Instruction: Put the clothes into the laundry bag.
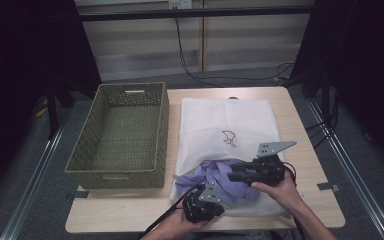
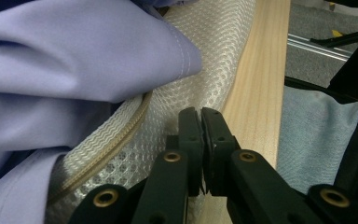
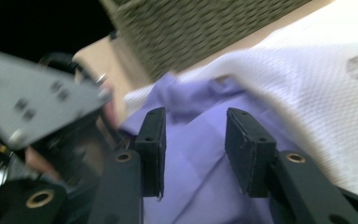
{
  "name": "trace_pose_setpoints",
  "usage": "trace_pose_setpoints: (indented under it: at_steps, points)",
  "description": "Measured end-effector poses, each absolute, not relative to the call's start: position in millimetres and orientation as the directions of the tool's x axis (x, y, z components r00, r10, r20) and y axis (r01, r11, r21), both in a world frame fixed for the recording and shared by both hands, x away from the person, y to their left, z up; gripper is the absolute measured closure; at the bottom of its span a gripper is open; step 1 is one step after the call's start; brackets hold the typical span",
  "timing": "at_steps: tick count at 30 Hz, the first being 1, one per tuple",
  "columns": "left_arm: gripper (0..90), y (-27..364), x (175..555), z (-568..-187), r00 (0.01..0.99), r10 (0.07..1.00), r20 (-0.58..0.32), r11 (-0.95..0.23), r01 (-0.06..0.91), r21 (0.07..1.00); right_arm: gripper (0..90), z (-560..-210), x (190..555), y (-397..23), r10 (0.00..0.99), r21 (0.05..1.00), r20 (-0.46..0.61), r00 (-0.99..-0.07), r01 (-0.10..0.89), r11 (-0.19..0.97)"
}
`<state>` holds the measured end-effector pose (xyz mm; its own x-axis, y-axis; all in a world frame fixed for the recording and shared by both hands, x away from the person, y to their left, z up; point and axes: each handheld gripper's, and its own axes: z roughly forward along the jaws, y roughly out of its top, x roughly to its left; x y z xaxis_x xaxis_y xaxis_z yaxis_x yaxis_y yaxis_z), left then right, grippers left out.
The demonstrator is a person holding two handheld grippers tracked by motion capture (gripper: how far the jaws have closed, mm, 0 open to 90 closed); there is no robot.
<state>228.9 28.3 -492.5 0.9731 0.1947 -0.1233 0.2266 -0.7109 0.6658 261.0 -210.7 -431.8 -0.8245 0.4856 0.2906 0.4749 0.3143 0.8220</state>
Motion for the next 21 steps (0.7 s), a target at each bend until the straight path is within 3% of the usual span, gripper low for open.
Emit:
trace_pose_setpoints:
  at_steps: [13, 21]
  points:
    - [87.4, 28.1, 229.6, -494.1, 0.973, 0.189, -0.134, -0.695, 0.229, 0.681, 39.1, -470.4, 250.4, -194.8, 0.489, 0.772, 0.263, -0.832, 0.485, 0.411]
    - [87.3, 27.9, 229.3, -494.8, 0.972, 0.190, -0.136, -0.689, 0.231, 0.687, 38.0, -486.3, 255.9, -188.1, 0.492, 0.757, 0.265, -0.829, 0.495, 0.426]
